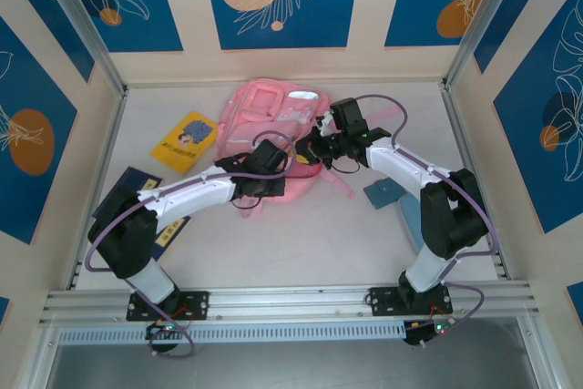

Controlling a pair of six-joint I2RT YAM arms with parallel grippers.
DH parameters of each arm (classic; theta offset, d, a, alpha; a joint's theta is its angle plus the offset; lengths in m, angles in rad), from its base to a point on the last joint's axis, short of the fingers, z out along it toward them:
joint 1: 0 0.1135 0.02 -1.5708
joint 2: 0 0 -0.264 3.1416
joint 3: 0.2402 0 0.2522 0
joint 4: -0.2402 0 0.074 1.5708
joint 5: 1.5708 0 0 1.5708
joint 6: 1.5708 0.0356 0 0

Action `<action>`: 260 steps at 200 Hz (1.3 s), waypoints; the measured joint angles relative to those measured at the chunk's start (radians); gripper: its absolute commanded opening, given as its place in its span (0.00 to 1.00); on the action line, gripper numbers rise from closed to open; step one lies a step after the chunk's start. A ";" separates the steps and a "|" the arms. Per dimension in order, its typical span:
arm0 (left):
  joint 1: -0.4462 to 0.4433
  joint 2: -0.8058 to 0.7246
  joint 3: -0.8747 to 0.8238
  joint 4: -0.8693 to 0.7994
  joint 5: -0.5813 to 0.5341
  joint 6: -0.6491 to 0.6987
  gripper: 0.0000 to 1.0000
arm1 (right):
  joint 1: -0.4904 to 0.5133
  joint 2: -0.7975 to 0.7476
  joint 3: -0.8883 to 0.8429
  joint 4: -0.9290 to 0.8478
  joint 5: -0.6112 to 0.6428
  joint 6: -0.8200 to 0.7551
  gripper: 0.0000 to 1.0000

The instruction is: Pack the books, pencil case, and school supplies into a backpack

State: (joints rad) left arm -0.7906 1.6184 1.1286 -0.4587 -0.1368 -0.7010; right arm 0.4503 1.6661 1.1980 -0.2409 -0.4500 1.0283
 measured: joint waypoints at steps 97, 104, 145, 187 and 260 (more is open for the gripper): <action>0.009 0.000 0.124 -0.322 0.078 0.100 0.00 | -0.002 -0.041 -0.087 -0.115 0.165 -0.093 0.00; 0.011 0.000 0.124 -0.333 0.082 0.109 0.00 | -0.002 -0.041 -0.096 -0.118 0.171 -0.097 0.00; 0.050 0.000 0.125 -0.378 0.086 0.170 0.00 | -0.017 -0.058 -0.132 -0.128 0.198 -0.127 0.00; 0.114 -0.012 0.063 -0.332 0.088 0.233 0.00 | -0.116 -0.082 -0.164 -0.131 0.210 -0.174 0.00; 0.101 -0.013 0.034 -0.205 0.187 0.263 0.00 | -0.162 -0.150 -0.155 -0.222 0.266 -0.151 0.51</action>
State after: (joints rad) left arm -0.6895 1.6051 1.1625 -0.6640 0.0502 -0.4381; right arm 0.2886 1.5158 1.0431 -0.4633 -0.1837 0.8768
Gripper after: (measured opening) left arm 0.039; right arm 0.482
